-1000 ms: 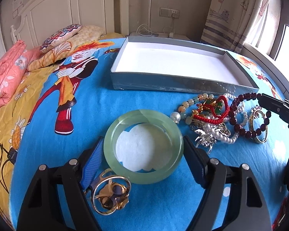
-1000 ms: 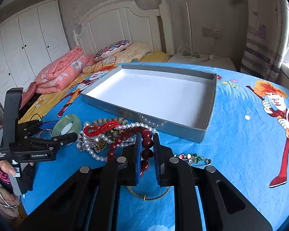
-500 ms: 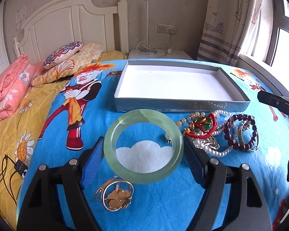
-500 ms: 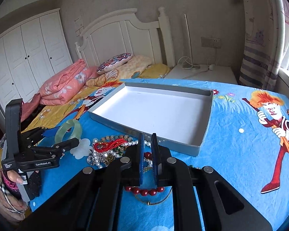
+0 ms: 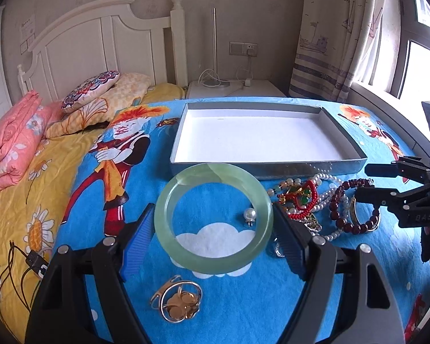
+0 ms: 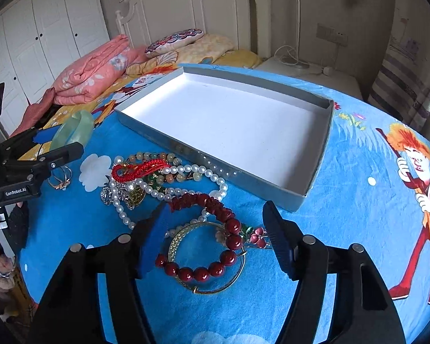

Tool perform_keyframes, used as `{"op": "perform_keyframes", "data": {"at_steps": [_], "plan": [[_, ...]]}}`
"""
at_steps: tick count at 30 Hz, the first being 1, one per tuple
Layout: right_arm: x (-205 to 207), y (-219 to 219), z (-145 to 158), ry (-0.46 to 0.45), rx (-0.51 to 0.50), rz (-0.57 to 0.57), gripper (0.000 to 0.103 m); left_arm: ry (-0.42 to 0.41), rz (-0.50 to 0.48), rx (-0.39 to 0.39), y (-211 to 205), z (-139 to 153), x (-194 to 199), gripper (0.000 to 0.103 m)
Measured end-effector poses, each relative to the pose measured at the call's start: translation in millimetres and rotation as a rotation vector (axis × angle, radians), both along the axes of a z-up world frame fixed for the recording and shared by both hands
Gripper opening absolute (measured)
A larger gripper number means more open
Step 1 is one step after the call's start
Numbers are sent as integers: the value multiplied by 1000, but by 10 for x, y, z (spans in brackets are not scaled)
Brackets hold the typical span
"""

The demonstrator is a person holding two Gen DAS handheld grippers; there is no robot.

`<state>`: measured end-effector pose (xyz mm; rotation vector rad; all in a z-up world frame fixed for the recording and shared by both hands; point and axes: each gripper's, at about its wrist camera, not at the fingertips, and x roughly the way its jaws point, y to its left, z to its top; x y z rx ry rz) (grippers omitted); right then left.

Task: Organize jewelry
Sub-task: 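Close left tool on the jade bangle while right tool grasps the red bead bracelet, then lower the jade bangle into the tray with left tool while right tool releases the bracelet there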

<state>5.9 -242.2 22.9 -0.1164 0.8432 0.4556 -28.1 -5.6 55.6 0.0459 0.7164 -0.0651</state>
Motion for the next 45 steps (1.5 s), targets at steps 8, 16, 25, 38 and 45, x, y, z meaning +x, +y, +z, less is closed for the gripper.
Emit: {"op": "perform_keyframes", "data": {"at_steps": [8, 16, 25, 38, 45], "plan": [[-44, 33, -29, -9, -65, 80, 15, -10, -16, 5, 11, 94, 127, 78], [-152, -112, 362, -128, 34, 51, 14, 12, -40, 24, -93, 80, 424, 78], [389, -261, 753, -162, 178, -39, 14, 65, -72, 71, -217, 152, 925, 78], [1072, -321, 614, -42, 386, -79, 14, 206, -288, 118, -102, 200, 1758, 78], [1196, -198, 224, 30, 158, -154, 75, 294, -323, 202, -189, -259, 1893, 79]]}}
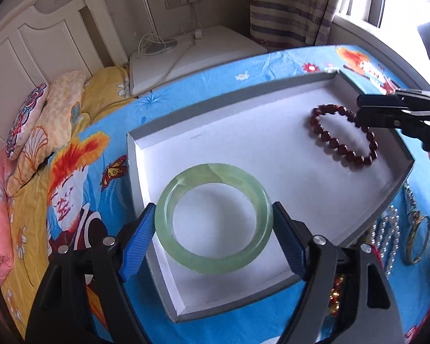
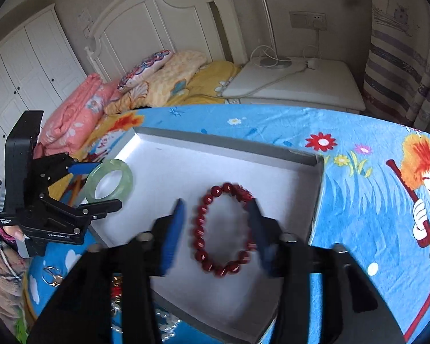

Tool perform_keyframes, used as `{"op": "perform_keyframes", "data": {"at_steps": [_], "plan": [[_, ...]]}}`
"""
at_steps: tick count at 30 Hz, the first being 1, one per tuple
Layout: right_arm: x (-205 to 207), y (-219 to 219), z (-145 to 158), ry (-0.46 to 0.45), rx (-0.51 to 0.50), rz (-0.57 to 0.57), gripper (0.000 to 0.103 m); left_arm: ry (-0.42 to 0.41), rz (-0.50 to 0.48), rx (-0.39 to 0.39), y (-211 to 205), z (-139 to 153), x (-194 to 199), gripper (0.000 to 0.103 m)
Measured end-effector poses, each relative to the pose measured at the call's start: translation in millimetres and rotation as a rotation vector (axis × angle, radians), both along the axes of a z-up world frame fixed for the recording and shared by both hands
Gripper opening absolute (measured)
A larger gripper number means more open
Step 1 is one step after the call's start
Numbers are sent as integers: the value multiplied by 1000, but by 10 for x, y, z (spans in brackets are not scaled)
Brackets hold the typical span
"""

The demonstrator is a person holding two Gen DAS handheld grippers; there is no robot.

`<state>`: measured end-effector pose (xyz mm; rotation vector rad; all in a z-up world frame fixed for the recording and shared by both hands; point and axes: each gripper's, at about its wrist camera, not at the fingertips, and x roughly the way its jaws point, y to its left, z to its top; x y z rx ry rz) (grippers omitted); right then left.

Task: Organize jewelry
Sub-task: 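Lower the jade bangle into the tray with left tool while right tool releases the bracelet there, then grasp the gold ring with left tool while right tool grasps the gold bangle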

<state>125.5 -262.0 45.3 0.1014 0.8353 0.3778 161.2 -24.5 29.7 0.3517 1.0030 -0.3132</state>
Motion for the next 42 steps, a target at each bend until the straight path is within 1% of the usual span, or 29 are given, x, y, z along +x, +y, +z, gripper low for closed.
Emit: {"op": "perform_keyframes", "data": {"at_steps": [1, 2, 3, 5, 7, 10, 14, 17, 24, 29, 34, 36, 37, 38, 42], "plan": [[-46, -22, -22, -15, 15, 1, 86, -8, -2, 24, -8, -52, -12, 79], [-88, -43, -37, -22, 31, 4, 86, -9, -4, 38, -7, -102, -27, 81], [-118, -56, -61, -15, 31, 0, 86, -31, 0, 27, 23, -113, -48, 82], [-178, -73, -131, -1, 15, -14, 84, -51, -8, 15, 47, -135, -96, 83], [-258, -67, -147, -25, -12, -9, 78, -62, 7, 10, 66, -148, -157, 82], [-368, -8, -159, -33, -47, 11, 78, -97, 16, -15, 93, -149, -318, 81], [-635, 228, -234, -78, -212, 45, 79, -153, 49, -69, 167, -162, -633, 79], [-838, 376, -317, -114, -346, 50, 79, -178, 83, -80, 153, -161, -890, 77], [-1271, 296, -324, -106, -293, 66, 79, -197, 209, -82, 38, -152, -1407, 74], [-1681, 280, -327, -104, -237, 69, 83, -205, 271, -73, -79, -159, -1771, 74], [-1952, 279, -321, -100, -193, 83, 87, -206, 285, -71, -130, -152, -2015, 74], [-2013, 275, -312, -99, -182, 88, 87, -209, 285, -71, -127, -144, -2081, 75], [-2049, 261, -297, -103, -161, 89, 87, -212, 288, -74, -116, -137, -2102, 76], [-2096, 224, -266, -115, -126, 86, 87, -222, 297, -81, -93, -123, -2138, 77], [-2386, -5, -23, -209, 18, 48, 87, -253, 300, -188, 37, -11, -2356, 77]]}}
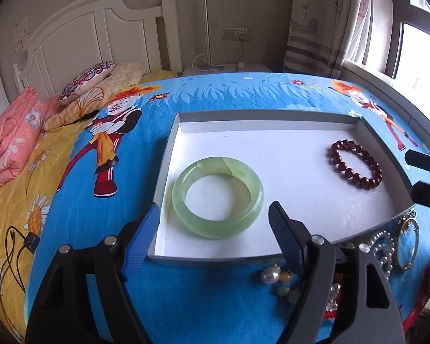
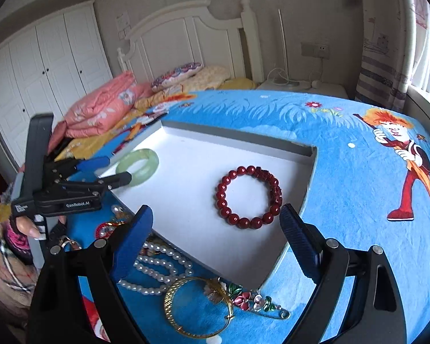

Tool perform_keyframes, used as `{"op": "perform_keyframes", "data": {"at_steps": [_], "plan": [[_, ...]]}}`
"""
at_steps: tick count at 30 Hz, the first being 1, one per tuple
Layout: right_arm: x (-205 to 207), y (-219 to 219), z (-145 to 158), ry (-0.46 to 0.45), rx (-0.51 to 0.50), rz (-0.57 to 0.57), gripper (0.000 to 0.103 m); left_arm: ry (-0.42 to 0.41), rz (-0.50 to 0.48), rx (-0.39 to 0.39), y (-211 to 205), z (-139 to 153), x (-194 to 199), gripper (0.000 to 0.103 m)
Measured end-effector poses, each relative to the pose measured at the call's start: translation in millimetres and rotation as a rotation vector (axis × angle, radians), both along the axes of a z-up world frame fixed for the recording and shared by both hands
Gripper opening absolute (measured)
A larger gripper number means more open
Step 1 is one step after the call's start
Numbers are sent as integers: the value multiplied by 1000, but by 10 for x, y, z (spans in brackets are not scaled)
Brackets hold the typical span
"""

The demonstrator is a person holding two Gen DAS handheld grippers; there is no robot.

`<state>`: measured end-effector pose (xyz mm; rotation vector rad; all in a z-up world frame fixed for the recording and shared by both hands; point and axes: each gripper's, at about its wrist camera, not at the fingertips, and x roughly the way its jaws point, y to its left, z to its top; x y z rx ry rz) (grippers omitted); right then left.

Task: Organize jewelry
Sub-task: 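Grasp the gold ring with left tool while right tool grasps the gold bangle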

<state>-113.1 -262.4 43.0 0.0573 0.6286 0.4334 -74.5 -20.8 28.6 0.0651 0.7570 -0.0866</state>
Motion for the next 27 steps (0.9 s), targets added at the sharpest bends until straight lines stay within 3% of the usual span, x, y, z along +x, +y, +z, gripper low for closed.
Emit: {"op": "perform_keyframes", "data": {"at_steps": [4, 8, 11, 16, 19, 24, 27], "plan": [[-361, -183, 160, -69, 37, -20, 90, -113, 55, 39, 56, 152, -364, 93], [-659, -291, 127, -87, 27, -55, 96, -193, 50, 13, 100, 274, -745, 101], [-845, -305, 38, -98, -8, -105, 98, -236, 43, 12, 89, 314, -992, 101], [-883, -215, -182, -40, -108, -167, 98, -224, 27, 3, 32, 215, -1361, 101], [-860, -189, -286, 3, -39, -143, 98, -189, 1, -32, -3, 84, -1524, 101], [-828, -87, -367, 40, -28, -131, 97, -135, -17, -27, -27, -128, -1630, 101], [-807, -69, -424, 76, 0, -123, 88, -110, -13, -70, 34, -202, -1619, 101]]}}
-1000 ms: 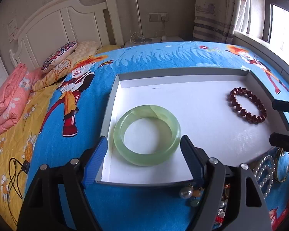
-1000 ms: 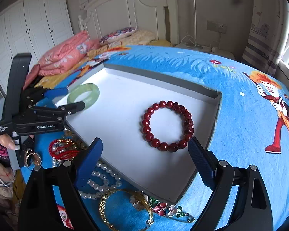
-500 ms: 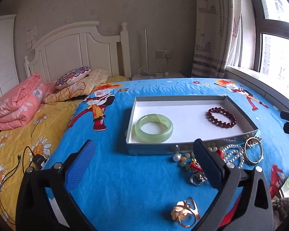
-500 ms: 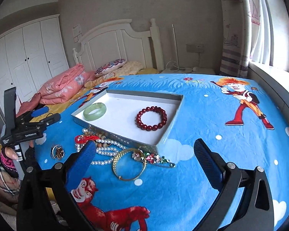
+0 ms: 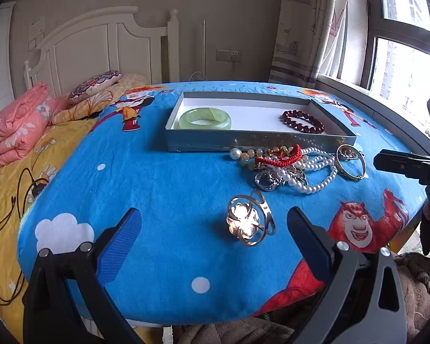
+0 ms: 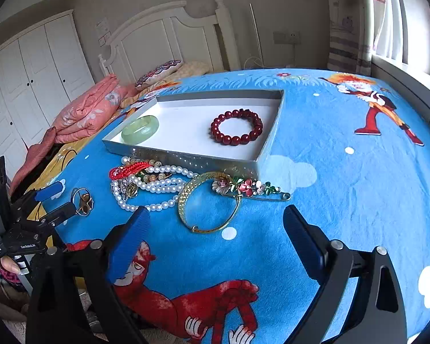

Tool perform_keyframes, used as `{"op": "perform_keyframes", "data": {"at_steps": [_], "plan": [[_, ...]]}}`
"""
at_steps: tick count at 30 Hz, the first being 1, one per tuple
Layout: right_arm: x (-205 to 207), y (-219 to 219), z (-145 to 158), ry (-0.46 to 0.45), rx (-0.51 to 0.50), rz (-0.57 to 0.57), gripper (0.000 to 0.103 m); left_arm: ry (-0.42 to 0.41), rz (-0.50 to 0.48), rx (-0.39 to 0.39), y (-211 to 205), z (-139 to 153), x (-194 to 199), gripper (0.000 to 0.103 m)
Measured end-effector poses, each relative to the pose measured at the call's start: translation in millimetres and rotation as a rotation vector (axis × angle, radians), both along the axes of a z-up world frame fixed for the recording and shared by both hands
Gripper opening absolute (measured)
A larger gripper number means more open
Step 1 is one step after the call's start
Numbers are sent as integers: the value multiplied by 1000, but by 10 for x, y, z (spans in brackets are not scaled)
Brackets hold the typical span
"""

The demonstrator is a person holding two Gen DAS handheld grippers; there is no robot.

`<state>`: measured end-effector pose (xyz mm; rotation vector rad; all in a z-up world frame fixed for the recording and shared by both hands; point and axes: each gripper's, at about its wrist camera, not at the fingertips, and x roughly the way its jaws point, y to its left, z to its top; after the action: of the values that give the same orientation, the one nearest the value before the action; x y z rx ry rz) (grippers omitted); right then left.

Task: Organize jewelry
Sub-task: 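Grasp the gold ring with left tool while right tool grasps the gold bangle, then carry the gold ring into the tray with left tool while right tool places the gold bangle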

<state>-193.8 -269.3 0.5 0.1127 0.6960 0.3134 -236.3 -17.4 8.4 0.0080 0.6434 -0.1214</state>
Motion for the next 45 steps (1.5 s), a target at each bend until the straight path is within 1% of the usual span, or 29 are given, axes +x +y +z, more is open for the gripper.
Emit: {"op": "perform_keyframes", "data": {"at_steps": [2, 4, 7, 10, 12, 14, 15, 16, 17, 18, 19, 20, 22, 23, 24, 27, 28, 29, 30, 31, 32, 35, 39, 45], "plan": [[27, 6, -44, 19, 2, -6, 82, 6, 0, -17, 22, -21, 21, 101], [48, 4, -76, 31, 12, -11, 80, -1, -3, -18, 14, -22, 17, 101], [87, -33, -122, 46, 53, -15, 75, -14, -14, -9, -13, -17, 18, 101], [93, -65, -132, 36, 82, -19, 73, -7, -12, 11, -49, -36, 74, 100], [97, -68, -136, 30, 92, -13, 67, -8, -13, 17, -77, -26, 113, 99], [111, -54, -142, 22, 86, -10, 61, -4, -20, 37, -123, -32, 145, 87], [124, -46, -141, 20, 82, -9, 59, -3, -27, 51, -154, -41, 159, 82], [139, -35, -141, 20, 81, -6, 57, 2, -38, 64, -189, -56, 172, 73], [151, -22, -140, 20, 79, -2, 54, 11, -49, 74, -225, -76, 186, 67], [162, -1, -141, 17, 72, 2, 53, 17, -58, 83, -260, -100, 193, 65], [169, 20, -143, 14, 63, 3, 52, 18, -66, 91, -288, -124, 187, 61], [177, 36, -143, 12, 55, 1, 49, 21, -77, 101, -319, -155, 182, 54], [197, 47, -145, 7, 47, -3, 46, 5, -83, 114, -374, -183, 157, 50], [208, 47, -149, 7, 47, -6, 45, 2, -84, 116, -382, -189, 154, 50], [216, 45, -149, 6, 50, -8, 44, 1, -86, 112, -379, -196, 157, 50], [233, 56, -147, 8, 34, -25, 36, 2, -98, 70, -326, -211, 155, 48], [237, 60, -148, 8, 26, -33, 31, -2, -102, 59, -315, -213, 149, 46], [243, 56, -151, 9, 24, -41, 23, -7, -104, 58, -317, -215, 141, 41], [250, 47, -155, 10, 24, -51, 20, -12, -108, 61, -323, -219, 134, 38], [255, 34, -160, 13, 29, -59, 16, -15, -110, 63, -326, -219, 124, 38], [255, 20, -164, 14, 35, -65, 14, -18, -112, 62, -322, -222, 116, 38], [247, -11, -177, 12, 52, -75, 11, -23, -115, 49, -290, -218, 104, 37], [227, -31, -179, 12, 68, -81, 10, -31, -106, 44, -257, -224, 73, 37], [202, -87, -183, 20, 122, -72, 10, -45, -90, 43, -216, -209, 41, 37]]}}
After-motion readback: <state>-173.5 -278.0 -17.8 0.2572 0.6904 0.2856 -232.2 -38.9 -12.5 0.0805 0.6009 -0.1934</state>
